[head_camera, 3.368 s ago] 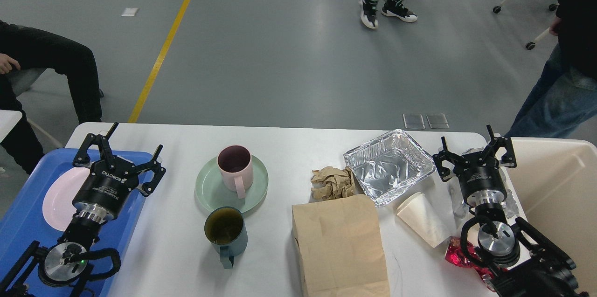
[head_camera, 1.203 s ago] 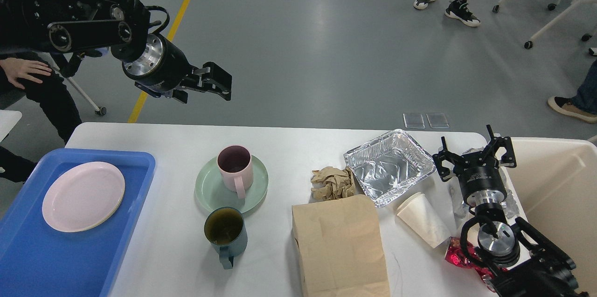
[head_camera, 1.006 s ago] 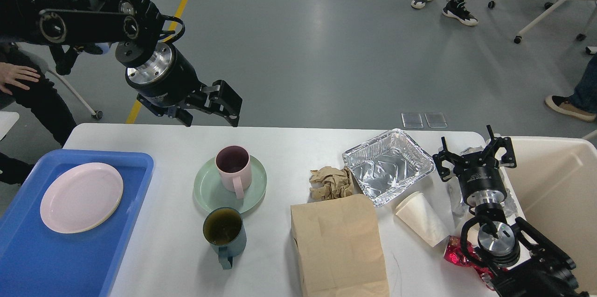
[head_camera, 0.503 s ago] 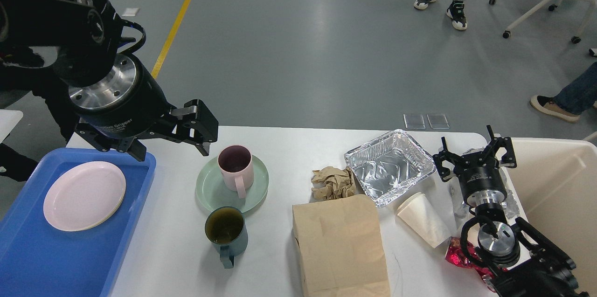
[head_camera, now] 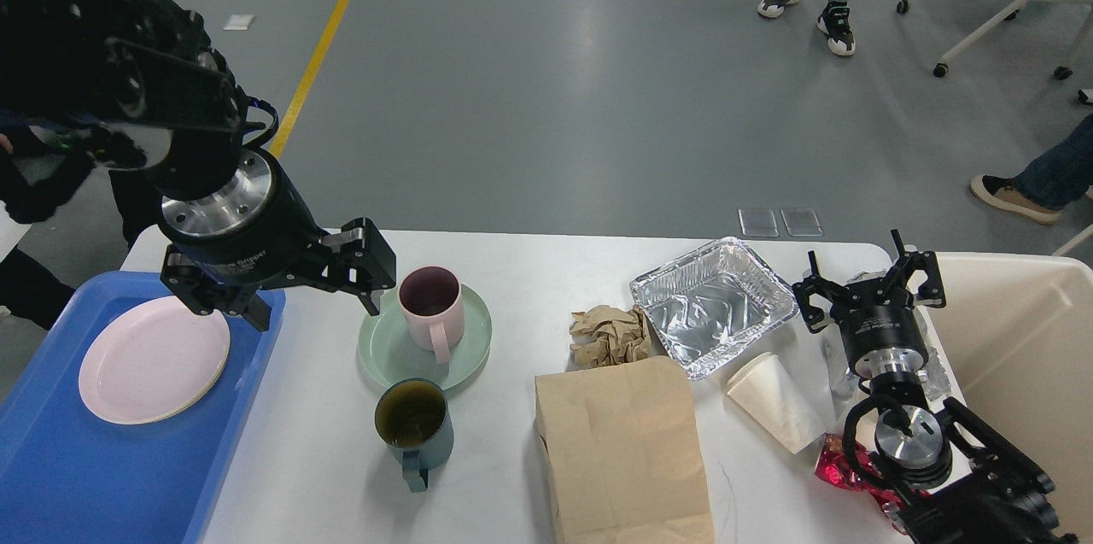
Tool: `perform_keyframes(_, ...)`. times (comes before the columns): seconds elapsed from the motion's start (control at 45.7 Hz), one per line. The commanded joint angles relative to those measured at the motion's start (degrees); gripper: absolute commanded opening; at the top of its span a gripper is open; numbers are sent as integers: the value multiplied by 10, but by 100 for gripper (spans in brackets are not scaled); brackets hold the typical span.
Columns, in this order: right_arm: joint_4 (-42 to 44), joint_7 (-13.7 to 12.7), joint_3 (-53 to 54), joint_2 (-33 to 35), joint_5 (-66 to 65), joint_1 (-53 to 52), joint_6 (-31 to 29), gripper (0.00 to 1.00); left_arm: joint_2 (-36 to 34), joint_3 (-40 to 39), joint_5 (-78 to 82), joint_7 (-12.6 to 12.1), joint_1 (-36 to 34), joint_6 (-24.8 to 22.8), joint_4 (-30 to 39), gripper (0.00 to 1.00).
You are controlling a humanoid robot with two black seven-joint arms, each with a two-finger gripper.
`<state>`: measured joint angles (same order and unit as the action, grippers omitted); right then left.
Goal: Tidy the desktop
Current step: 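Lower the left gripper onto the dark teal mug and grasp it, then lift the teal mug and carry it onto the blue tray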
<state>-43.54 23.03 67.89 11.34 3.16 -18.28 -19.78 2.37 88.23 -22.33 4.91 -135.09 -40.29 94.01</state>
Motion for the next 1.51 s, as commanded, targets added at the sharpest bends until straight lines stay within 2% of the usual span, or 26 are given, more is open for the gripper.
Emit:
perform_keyframes(0.0,0,0,0,0,0,0,0,100,7,-18,-1,-1,76,36,-14,93)
perform_keyframes(0.153,0,0,0,0,0,0,0,100,15,-31,-6,-1,175,155,-31,93)
perform_keyframes(0.284,-1,0,0,0,0,0,0,100,36,-30,-21,-1,254,213,-74,93)
perform_keyframes(0.481,-1,0,0,0,0,0,0,100,37,-28,-44,-1,350,225,-152,93)
perform_keyframes(0.656,-1,0,1,0,0,0,0,100,38,-30,-44,-1,374,243,-176,92)
perform_keyframes(0.875,-1,0,0,0,0,0,0,100,37,-31,-41,0,422,307,-202,91)
perform_keyframes(1.093,0,0,0,0,0,0,0,100,35,-46,-36,3,451,313,-220,90)
perform_keyframes(1.181,-1,0,0,0,0,0,0,100,34,-48,-36,1,451,313,-220,80)
perform_keyframes(1.378,-1,0,1,0,0,0,0,100,35,-49,-30,-3,451,313,-220,42)
perform_keyframes(1.487,0,0,0,0,0,0,0,100,34,-49,-20,-10,451,306,-219,7)
